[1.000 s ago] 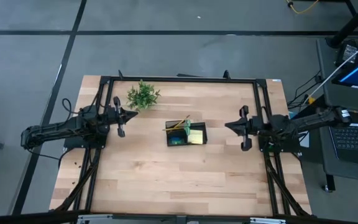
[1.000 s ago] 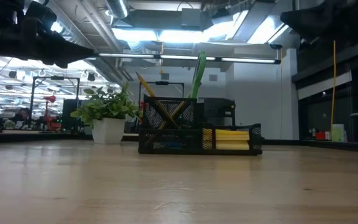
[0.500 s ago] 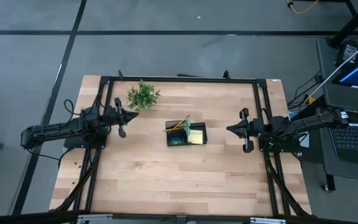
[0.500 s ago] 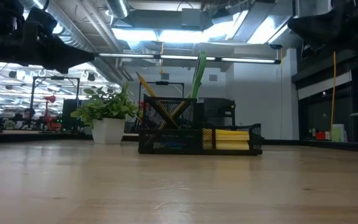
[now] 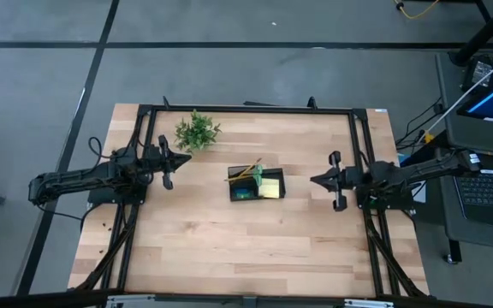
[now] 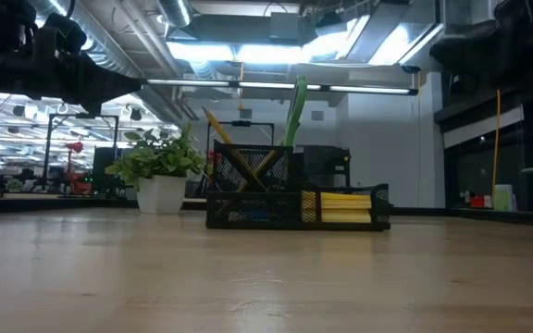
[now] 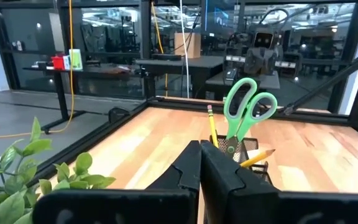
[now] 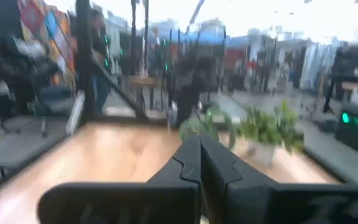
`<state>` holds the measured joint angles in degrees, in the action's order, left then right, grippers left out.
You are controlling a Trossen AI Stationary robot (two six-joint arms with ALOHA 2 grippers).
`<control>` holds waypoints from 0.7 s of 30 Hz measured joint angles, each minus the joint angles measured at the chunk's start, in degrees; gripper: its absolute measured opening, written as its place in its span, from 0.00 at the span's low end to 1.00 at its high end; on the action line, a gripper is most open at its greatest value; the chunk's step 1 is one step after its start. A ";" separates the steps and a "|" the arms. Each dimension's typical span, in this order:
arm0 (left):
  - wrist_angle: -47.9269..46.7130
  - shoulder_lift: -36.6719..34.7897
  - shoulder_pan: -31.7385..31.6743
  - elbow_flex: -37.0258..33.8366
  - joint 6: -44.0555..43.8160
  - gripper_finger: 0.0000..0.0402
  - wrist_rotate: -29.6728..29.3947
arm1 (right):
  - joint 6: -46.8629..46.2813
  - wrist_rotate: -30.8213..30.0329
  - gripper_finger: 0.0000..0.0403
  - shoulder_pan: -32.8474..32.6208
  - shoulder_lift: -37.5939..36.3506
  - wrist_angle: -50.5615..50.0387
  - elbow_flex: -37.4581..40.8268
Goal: Pick and place office supplies into organizer
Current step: Return to Home Position
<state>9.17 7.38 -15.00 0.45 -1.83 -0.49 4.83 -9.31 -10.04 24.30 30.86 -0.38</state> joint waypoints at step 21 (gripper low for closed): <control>-0.38 0.04 0.00 -0.02 0.02 0.01 0.00 | -5.40 0.88 0.07 0.02 0.08 1.35 0.00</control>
<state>8.80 7.42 -15.00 0.43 -1.80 -0.49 -0.57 -8.43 -10.02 24.38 32.21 -0.38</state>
